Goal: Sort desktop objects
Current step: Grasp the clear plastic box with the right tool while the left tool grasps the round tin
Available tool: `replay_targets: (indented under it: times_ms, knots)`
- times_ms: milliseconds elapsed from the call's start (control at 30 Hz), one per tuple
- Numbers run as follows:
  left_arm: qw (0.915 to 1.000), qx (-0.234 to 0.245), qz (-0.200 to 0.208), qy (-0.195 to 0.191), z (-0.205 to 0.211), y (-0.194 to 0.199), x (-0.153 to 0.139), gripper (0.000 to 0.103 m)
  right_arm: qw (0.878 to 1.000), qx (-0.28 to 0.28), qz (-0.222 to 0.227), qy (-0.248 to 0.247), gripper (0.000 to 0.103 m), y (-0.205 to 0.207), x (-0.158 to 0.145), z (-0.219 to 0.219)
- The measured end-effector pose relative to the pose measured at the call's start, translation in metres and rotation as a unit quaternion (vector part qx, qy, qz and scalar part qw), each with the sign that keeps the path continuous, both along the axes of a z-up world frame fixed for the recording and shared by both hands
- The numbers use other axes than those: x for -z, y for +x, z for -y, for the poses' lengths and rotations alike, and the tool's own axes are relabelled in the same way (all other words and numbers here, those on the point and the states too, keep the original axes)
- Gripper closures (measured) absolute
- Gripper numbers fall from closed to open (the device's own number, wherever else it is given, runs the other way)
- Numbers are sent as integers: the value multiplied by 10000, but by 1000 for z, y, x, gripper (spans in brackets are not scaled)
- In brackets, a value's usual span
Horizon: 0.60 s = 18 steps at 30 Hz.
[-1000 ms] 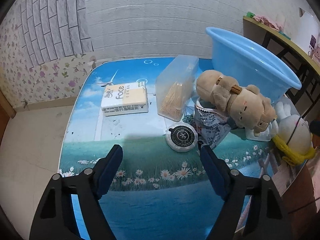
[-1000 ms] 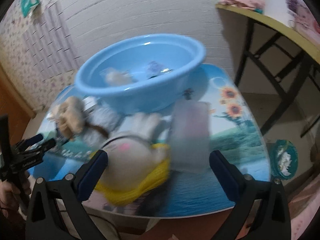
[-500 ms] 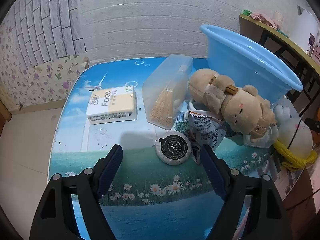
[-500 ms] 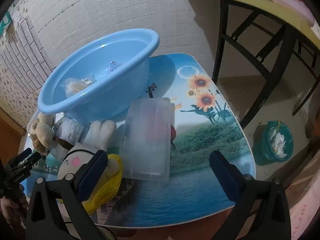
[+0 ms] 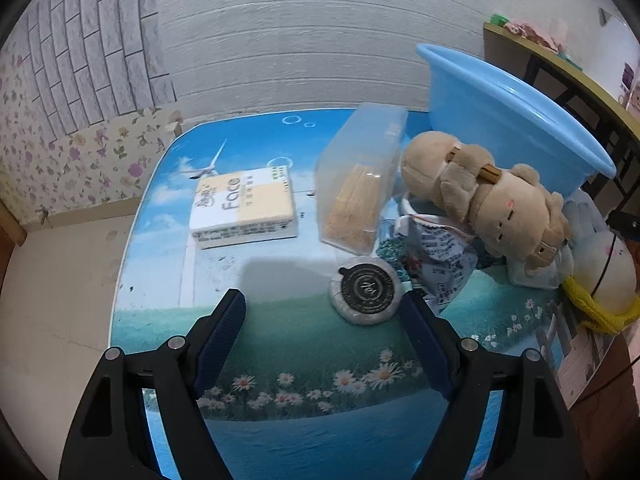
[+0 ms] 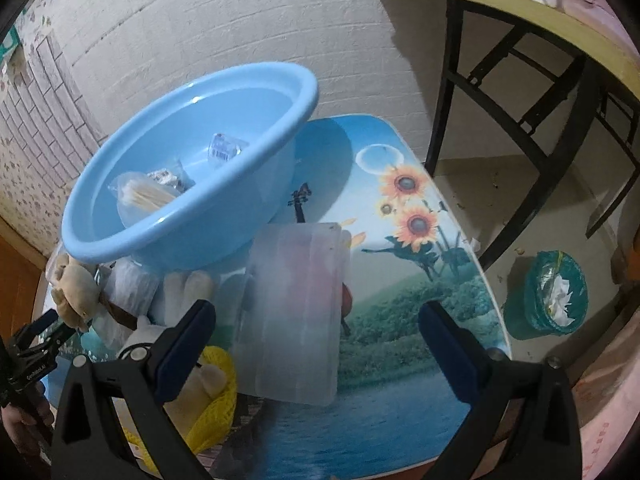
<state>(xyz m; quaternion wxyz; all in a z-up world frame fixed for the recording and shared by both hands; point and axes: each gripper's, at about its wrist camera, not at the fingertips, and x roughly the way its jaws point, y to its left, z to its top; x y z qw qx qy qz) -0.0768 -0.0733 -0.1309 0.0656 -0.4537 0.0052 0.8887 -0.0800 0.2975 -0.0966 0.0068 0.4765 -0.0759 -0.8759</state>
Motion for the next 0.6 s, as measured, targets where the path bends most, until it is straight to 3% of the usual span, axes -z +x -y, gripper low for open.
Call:
replay_targets:
  times_ms: [233,300,367,433,500,600]
  knots:
    - [9999,48,-35,-89,-9,-3,0,24,9994,-270,179,110,0,-13,9,13]
    - [9998,35,-85,-164,-10,-5,-1,36,9993,-265,247,57,1,-16,13,13]
    - [9998,80,-104,-132,-12,-6,-3,56,9993,-262,275,-41,9,-18,14,12]
    - [9998,110,-104,-159,-13,-5,-3,66,9991,-319,273,-31,17,-18,15,14]
    - [9998,113,-90,-149,-12,-5,-4,66,9987,-432,277,31,38,-17,16,15]
    - [9999,97,-74,-118,-10,-2,-5,66,9981,-542,292,33,39,-14,16,14]
